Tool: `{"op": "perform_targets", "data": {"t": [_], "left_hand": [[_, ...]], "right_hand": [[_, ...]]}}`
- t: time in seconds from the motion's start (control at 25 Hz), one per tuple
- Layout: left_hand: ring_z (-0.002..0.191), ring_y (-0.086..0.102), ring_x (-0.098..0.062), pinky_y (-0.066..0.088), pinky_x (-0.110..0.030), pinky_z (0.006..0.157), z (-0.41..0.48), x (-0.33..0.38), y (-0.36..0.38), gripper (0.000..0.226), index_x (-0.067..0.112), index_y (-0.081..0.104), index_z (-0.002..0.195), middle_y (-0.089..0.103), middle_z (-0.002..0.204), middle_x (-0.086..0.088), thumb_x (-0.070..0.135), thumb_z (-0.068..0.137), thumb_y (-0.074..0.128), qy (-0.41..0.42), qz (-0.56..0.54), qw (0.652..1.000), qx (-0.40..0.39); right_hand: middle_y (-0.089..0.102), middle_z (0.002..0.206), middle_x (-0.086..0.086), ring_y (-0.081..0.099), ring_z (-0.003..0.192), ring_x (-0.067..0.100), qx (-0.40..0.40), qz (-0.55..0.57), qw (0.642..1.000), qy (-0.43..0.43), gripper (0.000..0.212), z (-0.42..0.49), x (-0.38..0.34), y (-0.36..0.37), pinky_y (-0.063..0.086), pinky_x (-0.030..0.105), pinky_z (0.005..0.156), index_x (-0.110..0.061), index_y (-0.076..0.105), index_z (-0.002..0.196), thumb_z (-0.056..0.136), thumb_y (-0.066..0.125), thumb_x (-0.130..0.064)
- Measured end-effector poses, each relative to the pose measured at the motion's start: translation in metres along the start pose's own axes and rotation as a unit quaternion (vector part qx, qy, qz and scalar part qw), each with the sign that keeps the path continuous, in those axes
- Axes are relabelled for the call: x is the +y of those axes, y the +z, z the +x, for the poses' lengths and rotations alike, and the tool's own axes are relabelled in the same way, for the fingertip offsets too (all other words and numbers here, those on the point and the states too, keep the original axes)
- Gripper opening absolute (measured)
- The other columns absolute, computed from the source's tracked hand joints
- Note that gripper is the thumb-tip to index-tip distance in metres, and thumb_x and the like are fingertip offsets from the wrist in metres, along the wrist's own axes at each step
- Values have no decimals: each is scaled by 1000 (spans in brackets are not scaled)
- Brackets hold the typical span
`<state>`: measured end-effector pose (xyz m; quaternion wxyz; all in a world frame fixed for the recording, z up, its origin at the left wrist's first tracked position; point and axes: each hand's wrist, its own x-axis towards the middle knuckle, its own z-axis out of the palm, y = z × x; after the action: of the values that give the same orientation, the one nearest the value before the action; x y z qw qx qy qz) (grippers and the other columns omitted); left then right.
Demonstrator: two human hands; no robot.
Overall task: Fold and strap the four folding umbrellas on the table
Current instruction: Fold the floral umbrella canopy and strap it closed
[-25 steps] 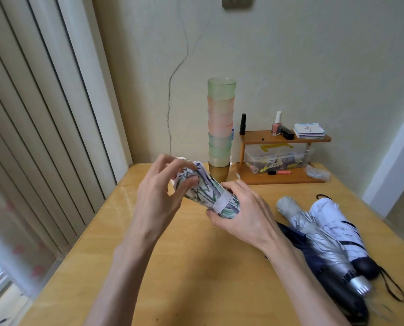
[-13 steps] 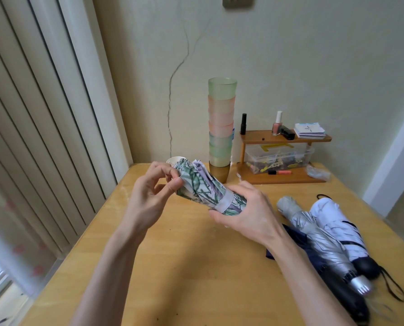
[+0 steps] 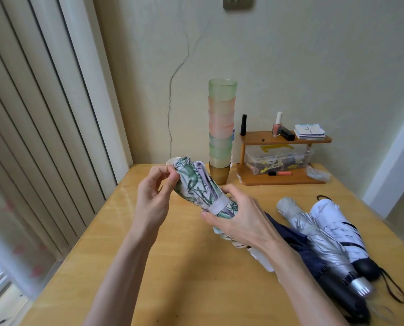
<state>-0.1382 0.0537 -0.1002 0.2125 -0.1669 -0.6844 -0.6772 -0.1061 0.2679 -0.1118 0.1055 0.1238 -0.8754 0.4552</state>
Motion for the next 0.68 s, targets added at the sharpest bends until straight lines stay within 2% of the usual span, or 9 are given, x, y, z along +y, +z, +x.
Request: {"op": "perform_targets", "data": {"t": [0.12, 0.2, 0.32, 0.4, 0.48, 0.56, 0.68], "left_hand": [[86, 63, -15, 54, -39, 85, 0, 0, 5, 15, -1, 64, 100, 65, 95, -11, 12, 106, 60, 2, 35, 999, 35], [89, 66, -14, 58, -37, 91, -1, 3, 7, 13, 2, 64, 100, 69, 94, -4, 13, 107, 58, -15, 7, 999, 46], [101, 69, -8, 59, -32, 95, -5, 9, 17, 22, 12, 63, 106, 71, 104, 7, 33, 106, 59, -57, -19, 994, 89], [111, 65, -5, 56, -21, 91, -9, 12, 26, 35, 21, 61, 104, 62, 118, 3, 53, 93, 70, -40, 54, 990, 121], [113, 61, -5, 52, -17, 92, -10, 8, 27, 40, 25, 65, 97, 56, 119, -1, 59, 81, 81, 9, 145, 978, 151], [107, 66, -7, 57, -24, 95, -8, 4, 23, 31, 24, 71, 93, 59, 116, -3, 48, 80, 86, 39, 160, 970, 180], [107, 72, -18, 63, -38, 91, -3, -1, 15, 18, 23, 77, 86, 65, 117, -4, 37, 83, 89, 5, 79, 981, 178]], "right_hand": [[76, 92, -15, 72, 76, 6, 16, -19, 1000, -14, 39, 0, 0, 5, 61, 43, 72, -37, 59, 114, 86, 74, -60], [72, 97, -13, 68, 79, 9, 25, -19, 999, -35, 34, 0, 0, 10, 60, 46, 72, -37, 59, 115, 88, 68, -55], [59, 110, -15, 63, 88, 10, 62, -84, 991, -78, 50, 2, 5, 16, 59, 41, 73, -37, 52, 133, 89, 68, -54], [56, 115, -13, 62, 90, 12, 87, -138, 981, -100, 67, 4, 9, 21, 58, 38, 73, -32, 46, 147, 88, 72, -51], [55, 115, -8, 62, 88, 15, 110, -186, 968, -125, 75, 6, 11, 26, 58, 38, 73, -25, 45, 152, 86, 74, -49], [55, 112, -5, 61, 85, 16, 147, -208, 957, -140, 74, 6, 12, 30, 58, 39, 71, -21, 48, 150, 86, 75, -45], [55, 110, -4, 61, 84, 18, 178, -221, 947, -153, 71, 5, 10, 31, 58, 39, 71, -19, 51, 148, 86, 76, -41]]}}
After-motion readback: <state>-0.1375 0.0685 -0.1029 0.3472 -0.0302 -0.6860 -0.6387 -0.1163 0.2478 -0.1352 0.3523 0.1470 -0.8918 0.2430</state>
